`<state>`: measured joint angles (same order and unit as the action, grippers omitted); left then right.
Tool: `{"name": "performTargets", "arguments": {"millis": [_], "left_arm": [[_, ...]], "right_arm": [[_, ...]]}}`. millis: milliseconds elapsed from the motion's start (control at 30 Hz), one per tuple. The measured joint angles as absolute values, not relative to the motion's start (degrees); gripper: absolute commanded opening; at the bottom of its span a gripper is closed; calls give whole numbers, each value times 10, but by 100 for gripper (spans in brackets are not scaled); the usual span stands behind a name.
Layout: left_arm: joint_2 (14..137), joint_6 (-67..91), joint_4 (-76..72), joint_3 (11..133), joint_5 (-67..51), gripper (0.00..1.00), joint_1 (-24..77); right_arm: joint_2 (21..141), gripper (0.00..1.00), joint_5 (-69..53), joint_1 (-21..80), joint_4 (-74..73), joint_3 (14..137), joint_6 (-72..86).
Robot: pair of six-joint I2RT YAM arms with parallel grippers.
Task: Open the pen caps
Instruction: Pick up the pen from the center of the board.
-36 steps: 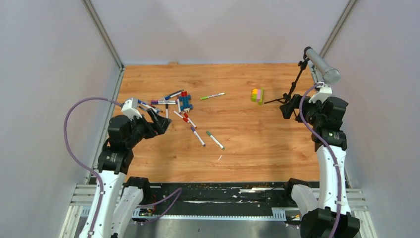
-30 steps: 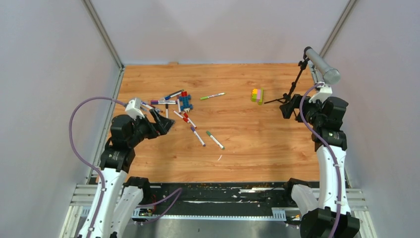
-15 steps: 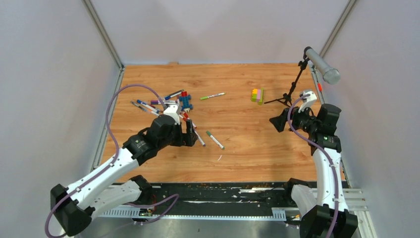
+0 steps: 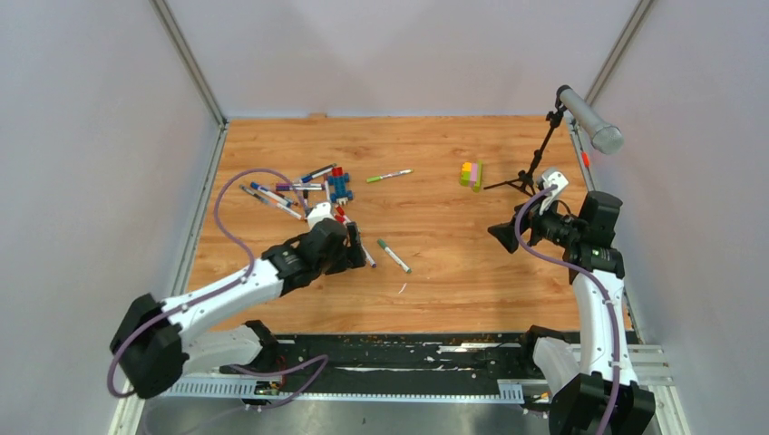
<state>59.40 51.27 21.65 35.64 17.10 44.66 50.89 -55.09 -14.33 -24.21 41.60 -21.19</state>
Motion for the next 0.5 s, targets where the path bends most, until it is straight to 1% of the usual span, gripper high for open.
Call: {"name": "performTargets", "arguments": {"millis": [67,133,200,300,400,500], "left_arm": [[658,531,236,394,190,100,462],[728,548,263,449,209,98,476],[800,566,287,512,231,94,484],[880,592,317,582,257,93,487],[936,609,343,624,270,87,487],[964,622,353,631,276,79,487]], "right_arm": [[509,100,-551,-143,-242,416,-216],[509,100,-550,-143,-243,416,-220],[509,100,-550,-143,-244,416,-223],[510,100,-550,-143,-246,416,-225],[517,100,-550,-143,-246,416,-226],[523,100,-548,-143,-247,416,-227]]}}
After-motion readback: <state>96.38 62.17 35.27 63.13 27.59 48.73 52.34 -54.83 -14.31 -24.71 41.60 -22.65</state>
